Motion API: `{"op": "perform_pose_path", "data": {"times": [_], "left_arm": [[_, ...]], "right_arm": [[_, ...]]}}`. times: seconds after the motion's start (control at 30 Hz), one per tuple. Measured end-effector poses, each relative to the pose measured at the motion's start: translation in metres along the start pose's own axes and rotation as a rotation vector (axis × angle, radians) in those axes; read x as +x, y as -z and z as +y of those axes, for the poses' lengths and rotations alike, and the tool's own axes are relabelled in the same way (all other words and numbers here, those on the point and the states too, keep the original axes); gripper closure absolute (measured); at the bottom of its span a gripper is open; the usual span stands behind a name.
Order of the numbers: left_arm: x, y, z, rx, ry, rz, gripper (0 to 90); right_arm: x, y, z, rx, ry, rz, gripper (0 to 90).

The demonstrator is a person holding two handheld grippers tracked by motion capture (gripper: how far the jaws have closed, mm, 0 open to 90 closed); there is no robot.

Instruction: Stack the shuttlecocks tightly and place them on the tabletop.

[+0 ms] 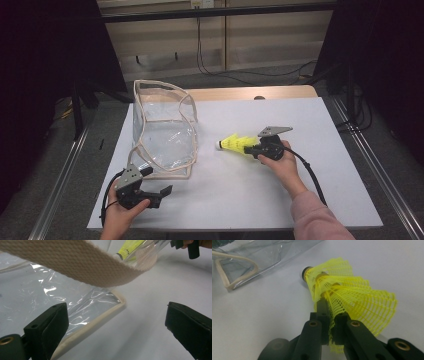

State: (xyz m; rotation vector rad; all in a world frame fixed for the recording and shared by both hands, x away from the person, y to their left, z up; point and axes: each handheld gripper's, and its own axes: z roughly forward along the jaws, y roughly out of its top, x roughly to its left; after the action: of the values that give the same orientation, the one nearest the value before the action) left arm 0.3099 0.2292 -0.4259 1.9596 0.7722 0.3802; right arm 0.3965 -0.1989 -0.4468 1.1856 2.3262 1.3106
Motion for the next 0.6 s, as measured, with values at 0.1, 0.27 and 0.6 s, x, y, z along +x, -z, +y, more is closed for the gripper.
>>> {"op": "perform_pose_path", "data": {"times": [0.1, 0.27, 0.6], "left_arm": [[0.0002, 0.0001, -0.0001, -0.002, 0.003, -0.001, 5.0], [0.0002, 0.0000, -0.0001, -0.001, 0.002, -0.001, 5.0], [-0.0004, 0.0001, 0.0000, -0.004, 0.011, 0.005, 5.0]], "right_arm": [[0.0002, -0.0013, -0.0007, 0.000, 0.003, 0.006, 86.4], [0.0015, -0.0024, -0.0011, 0.009, -0.006, 0.002, 84.2], [0.0008, 0.0012, -0.0027, 0.014, -0.005, -0.010, 73.0]]}}
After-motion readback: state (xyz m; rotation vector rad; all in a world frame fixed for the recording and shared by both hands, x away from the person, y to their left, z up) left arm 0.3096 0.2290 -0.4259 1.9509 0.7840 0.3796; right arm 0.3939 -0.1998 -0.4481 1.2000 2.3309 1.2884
